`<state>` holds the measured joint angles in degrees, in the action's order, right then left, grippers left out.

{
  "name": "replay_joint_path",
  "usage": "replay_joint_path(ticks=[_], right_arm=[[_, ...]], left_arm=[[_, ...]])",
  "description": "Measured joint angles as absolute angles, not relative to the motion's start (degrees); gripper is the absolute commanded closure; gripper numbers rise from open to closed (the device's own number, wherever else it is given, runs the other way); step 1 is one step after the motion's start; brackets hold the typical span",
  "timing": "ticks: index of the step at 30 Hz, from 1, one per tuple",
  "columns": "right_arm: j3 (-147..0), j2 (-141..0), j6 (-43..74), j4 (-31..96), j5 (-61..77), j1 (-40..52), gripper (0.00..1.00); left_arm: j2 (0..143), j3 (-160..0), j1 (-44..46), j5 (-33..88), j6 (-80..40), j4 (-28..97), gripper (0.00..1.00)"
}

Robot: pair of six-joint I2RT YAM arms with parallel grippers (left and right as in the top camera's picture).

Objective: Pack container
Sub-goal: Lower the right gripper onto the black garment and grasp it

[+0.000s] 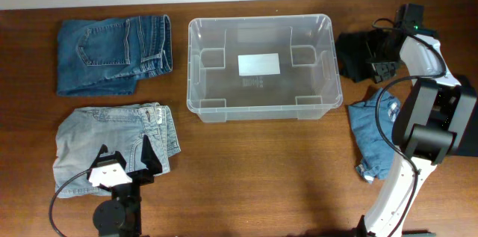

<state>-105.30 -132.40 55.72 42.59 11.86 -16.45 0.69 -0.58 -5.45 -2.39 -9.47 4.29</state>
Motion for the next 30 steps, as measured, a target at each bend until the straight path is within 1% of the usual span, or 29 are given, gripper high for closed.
replay_joint_path(ticks=[6,7,8,9,11,12,13,15,21,26,30], right_arm=[[-105.3,-132.8,56.0,39.8,11.9,-16.4,0.01],[-105.3,-132.8,56.0,39.7,11.9,-16.4,0.03],[-105.3,-132.8,56.0,39.7,11.9,-16.4,0.11],[-105.3,-132.8,56.1,39.7,11.9,-16.4,0.16],[-105.3,-133.1,56.0,39.8,11.9,-16.5,0.2],[-105.3,-133.1,56.4,39.7,11.8,-16.5,0.24],[-105.3,-133.2,56.4,39.7,11.8,-16.5,0.31],[-105.3,-133.4,56.5,39.7,11.5,-16.5,0.38],[-103.9,-133.4,56.6,38.3,10.7,-16.5,0.69],[-103.6,-133.5,56.7,37.6,10.9,-16.5,0.8],[-103.5,-133.5,56.5,37.1,11.9,-16.9,0.96]], left_arm=[[0.7,-0.6,-5.5,-2.4,-9.5,4.3,0.01],[0.7,-0.6,-5.5,-2.4,-9.5,4.3,0.01],[0.7,-0.6,-5.5,-2.4,-9.5,4.3,0.01],[0.7,-0.6,-5.4,-2.4,-9.5,4.3,0.01],[0.7,-0.6,-5.4,-2.4,-9.5,4.3,0.01],[0.7,-0.6,-5.5,-2.4,-9.5,4.3,0.01],[0.7,-0.6,-5.4,-2.4,-9.5,4.3,0.01],[0.7,-0.6,-5.5,-2.4,-9.5,4.3,0.01],[0.7,-0.6,-5.5,-2.4,-9.5,4.3,0.01],[0.7,-0.6,-5.5,-2.4,-9.5,4.3,0.01],[0.7,-0.6,-5.4,-2.4,-9.5,4.3,0.01]])
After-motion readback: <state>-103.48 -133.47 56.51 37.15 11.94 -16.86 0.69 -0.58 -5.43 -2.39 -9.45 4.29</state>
